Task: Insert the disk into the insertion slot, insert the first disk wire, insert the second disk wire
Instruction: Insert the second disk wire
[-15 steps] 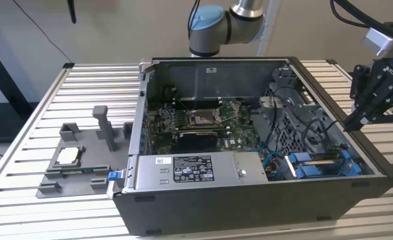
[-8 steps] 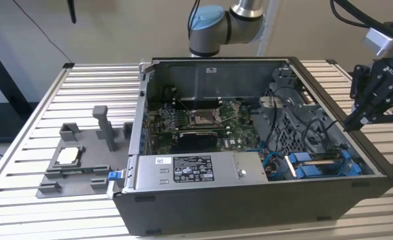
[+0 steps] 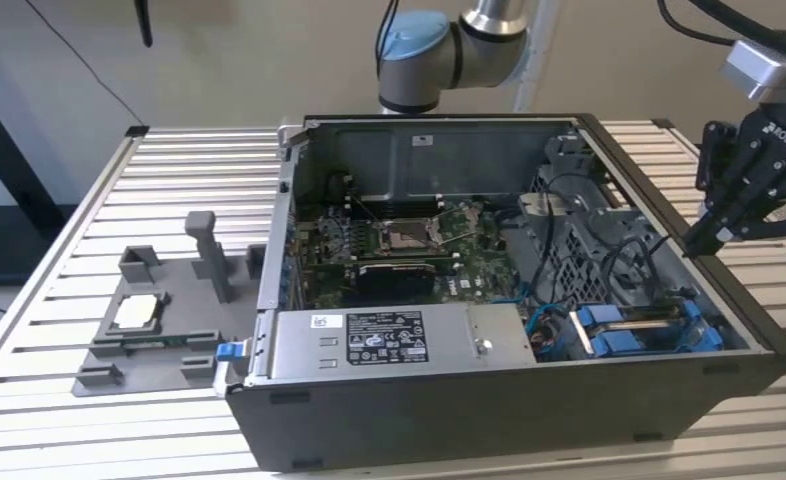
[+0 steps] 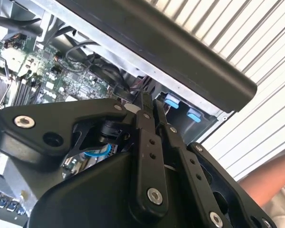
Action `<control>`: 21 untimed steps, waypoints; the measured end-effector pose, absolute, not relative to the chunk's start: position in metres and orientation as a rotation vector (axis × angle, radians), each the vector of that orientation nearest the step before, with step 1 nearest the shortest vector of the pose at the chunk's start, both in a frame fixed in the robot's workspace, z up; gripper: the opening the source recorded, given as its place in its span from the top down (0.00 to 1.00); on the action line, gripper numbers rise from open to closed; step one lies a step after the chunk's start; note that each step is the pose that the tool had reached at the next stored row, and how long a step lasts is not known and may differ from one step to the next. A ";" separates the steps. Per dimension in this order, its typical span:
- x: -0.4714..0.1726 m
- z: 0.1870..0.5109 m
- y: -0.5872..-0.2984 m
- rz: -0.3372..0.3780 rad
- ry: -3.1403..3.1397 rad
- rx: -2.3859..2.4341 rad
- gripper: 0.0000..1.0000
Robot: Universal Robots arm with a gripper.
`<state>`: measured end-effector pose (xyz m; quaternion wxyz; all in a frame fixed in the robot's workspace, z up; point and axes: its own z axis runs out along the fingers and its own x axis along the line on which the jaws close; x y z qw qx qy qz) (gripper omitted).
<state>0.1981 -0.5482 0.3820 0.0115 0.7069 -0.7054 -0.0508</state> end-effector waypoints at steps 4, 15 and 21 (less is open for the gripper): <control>0.189 0.384 -0.548 -0.158 -2.200 2.205 0.84; 0.159 0.387 -0.547 -0.158 -2.200 2.205 0.84; 0.143 0.387 -0.547 -0.155 -2.202 2.207 0.84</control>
